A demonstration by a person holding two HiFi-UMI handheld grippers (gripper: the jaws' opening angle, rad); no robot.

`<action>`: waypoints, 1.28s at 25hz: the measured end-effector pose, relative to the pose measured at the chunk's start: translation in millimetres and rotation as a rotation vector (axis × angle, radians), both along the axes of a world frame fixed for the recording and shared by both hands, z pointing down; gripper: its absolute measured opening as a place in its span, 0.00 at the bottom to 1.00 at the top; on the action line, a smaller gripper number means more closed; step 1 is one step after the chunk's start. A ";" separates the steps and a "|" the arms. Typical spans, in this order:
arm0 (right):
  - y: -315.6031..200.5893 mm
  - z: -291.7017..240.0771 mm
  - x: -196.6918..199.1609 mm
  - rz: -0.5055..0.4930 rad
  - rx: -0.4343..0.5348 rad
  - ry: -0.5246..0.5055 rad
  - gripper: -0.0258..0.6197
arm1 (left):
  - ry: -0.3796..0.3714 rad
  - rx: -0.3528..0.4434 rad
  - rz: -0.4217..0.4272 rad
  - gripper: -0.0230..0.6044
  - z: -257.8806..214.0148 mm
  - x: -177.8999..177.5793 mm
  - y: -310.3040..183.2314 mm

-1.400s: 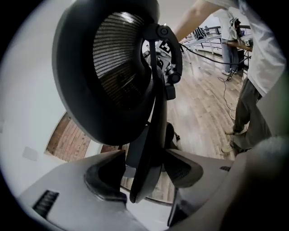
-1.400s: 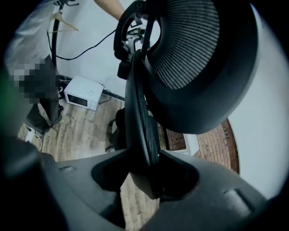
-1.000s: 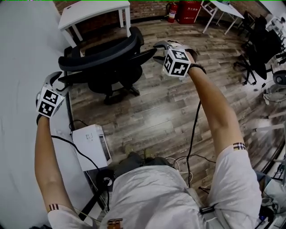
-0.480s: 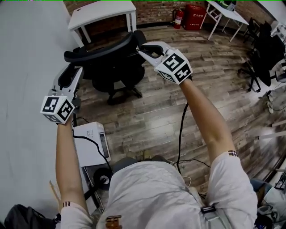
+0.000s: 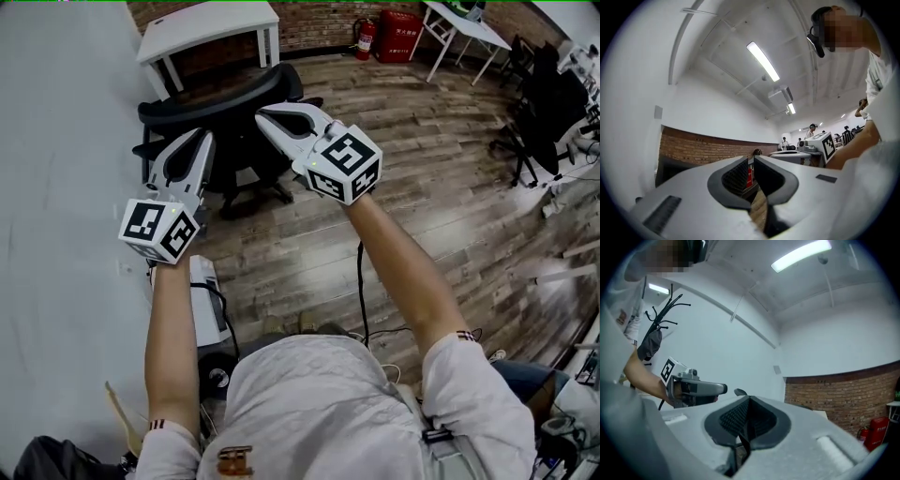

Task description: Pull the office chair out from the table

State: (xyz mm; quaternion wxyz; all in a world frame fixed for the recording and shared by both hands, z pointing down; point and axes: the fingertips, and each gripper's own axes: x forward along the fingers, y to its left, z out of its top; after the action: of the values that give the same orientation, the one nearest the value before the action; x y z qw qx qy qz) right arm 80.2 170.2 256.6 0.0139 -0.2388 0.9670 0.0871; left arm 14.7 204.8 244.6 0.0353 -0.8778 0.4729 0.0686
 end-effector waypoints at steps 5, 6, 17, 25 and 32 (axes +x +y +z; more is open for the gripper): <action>28.2 -6.5 -12.6 -0.019 0.018 -0.038 0.04 | 0.041 0.018 0.014 0.04 -7.2 0.8 11.3; 31.4 -6.3 -14.4 -0.018 0.021 -0.044 0.04 | 0.038 0.017 0.015 0.04 -7.8 1.6 13.3; 37.5 -7.3 -23.9 -0.005 0.006 -0.093 0.04 | 0.012 0.028 0.047 0.04 -7.4 9.0 15.4; 43.8 -8.4 -22.8 -0.011 0.010 -0.077 0.04 | 0.008 0.028 0.052 0.04 -12.0 13.0 20.5; 46.9 -9.8 -26.7 -0.021 0.020 -0.073 0.04 | -0.002 0.032 0.046 0.04 -12.5 11.6 23.1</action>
State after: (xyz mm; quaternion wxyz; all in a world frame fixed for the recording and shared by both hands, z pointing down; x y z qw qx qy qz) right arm 53.5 217.1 246.7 0.0526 -0.2316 0.9674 0.0878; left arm 26.3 227.9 232.1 0.0484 -0.8879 0.4512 0.0760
